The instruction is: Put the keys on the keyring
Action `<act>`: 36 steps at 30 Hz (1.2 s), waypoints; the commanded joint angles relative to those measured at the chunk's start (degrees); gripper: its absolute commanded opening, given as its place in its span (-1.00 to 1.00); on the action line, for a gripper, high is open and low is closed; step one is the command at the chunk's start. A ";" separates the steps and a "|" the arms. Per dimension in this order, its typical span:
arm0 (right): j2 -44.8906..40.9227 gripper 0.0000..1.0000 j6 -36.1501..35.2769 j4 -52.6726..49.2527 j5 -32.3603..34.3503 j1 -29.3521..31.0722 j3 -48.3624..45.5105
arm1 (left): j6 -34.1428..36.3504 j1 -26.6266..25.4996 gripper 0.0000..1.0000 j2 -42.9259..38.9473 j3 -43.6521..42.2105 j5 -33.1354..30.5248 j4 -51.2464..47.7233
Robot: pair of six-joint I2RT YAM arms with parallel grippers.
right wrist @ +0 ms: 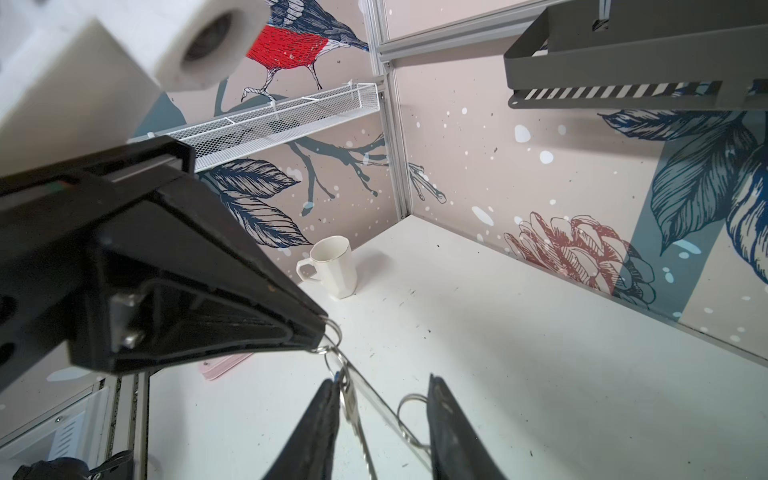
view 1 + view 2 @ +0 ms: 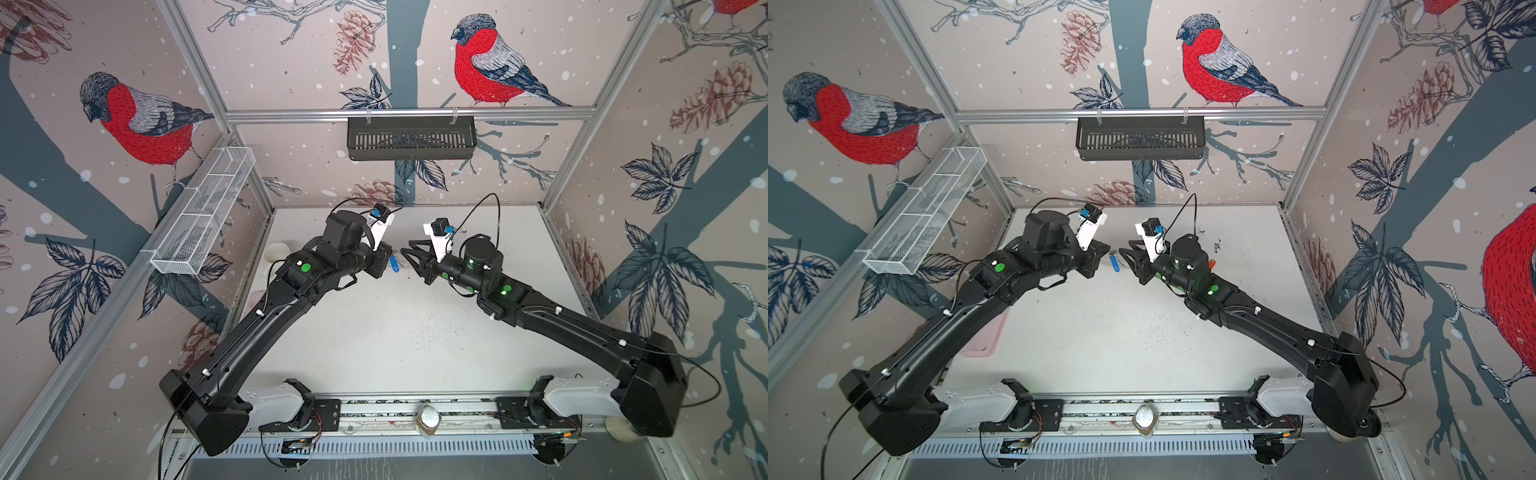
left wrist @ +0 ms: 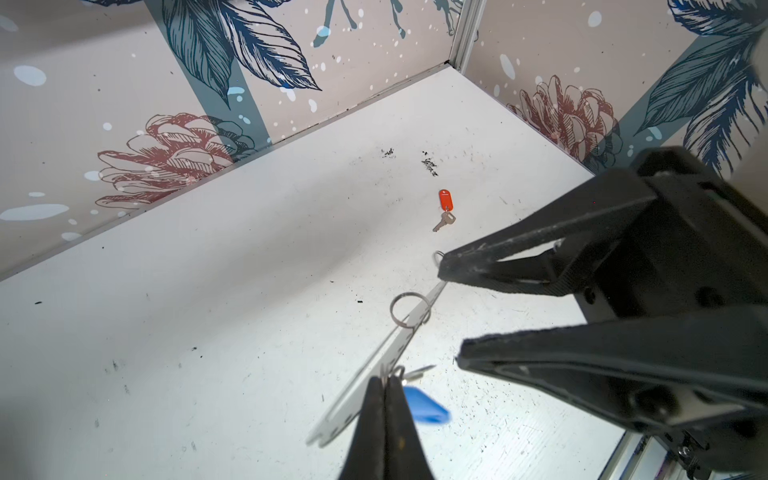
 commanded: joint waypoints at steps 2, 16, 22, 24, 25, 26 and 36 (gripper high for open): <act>-1.72 -0.15 -2.26 2.30 1.09 -0.12 -1.57 | 0.26 0.02 -1.00 -0.27 0.68 -0.40 -0.56; -2.93 -0.09 -3.18 -1.19 1.12 -0.56 -2.20 | 0.79 0.02 -1.00 -0.42 0.84 -1.22 -1.13; -2.21 -0.10 -3.61 -1.78 -1.16 -0.38 -2.19 | 0.76 0.02 -1.00 -0.40 1.01 -1.37 -1.30; -0.57 -0.18 -3.76 -2.16 -2.06 -0.20 -2.18 | 0.81 0.02 -1.00 -0.40 1.19 -1.38 -1.24; -0.30 -0.22 -3.79 -2.22 -2.62 -0.05 -2.21 | 0.82 0.02 -1.00 -0.29 1.31 -1.37 -1.28; 0.02 -0.25 -3.82 -2.20 -3.24 0.10 -2.49 | 0.86 0.02 -1.00 -0.18 1.49 -1.37 -1.32; 0.33 -0.30 -4.13 -1.25 -4.68 1.89 -4.48 | 0.82 0.04 -1.00 -0.03 2.01 -1.63 -0.95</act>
